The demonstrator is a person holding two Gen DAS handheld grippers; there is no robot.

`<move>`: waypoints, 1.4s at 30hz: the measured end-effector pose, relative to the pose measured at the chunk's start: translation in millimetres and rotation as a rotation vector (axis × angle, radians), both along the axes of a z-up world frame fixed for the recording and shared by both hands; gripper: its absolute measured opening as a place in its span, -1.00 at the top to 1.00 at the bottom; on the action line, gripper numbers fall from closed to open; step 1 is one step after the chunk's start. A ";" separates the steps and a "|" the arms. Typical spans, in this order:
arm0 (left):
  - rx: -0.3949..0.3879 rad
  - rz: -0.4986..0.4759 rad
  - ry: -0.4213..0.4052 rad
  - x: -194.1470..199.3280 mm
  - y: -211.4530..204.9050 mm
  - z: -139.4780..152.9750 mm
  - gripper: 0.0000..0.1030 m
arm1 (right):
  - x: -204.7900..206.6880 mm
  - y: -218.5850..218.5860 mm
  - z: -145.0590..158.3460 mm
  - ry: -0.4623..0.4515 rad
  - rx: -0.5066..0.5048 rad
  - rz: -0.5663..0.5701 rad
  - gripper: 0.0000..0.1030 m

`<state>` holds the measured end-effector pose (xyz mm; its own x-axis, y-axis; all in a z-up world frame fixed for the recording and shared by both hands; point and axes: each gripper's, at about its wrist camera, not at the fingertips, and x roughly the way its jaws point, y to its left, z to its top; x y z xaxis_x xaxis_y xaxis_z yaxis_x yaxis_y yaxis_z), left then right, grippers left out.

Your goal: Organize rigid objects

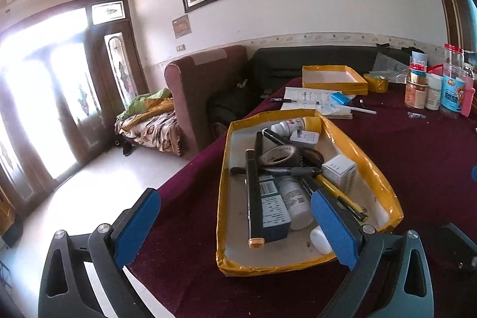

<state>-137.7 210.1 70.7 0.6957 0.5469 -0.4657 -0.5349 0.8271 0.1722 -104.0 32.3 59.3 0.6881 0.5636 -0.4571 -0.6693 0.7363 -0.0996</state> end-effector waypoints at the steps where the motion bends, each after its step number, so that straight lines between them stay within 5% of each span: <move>1: 0.000 0.003 0.003 -0.1 0.6 -0.7 -0.98 | -0.6 0.6 0.2 -0.001 -0.001 0.006 -0.90; 42: 0.049 0.069 0.050 -0.9 3.4 -7.4 -0.98 | 5.0 -4.0 0.1 0.017 0.020 -0.001 -1.00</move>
<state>-138.6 213.5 63.3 0.6317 0.6160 -0.4706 -0.5803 0.7783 0.2399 -99.1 28.2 59.4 0.6807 0.5722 -0.4575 -0.6702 0.7385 -0.0734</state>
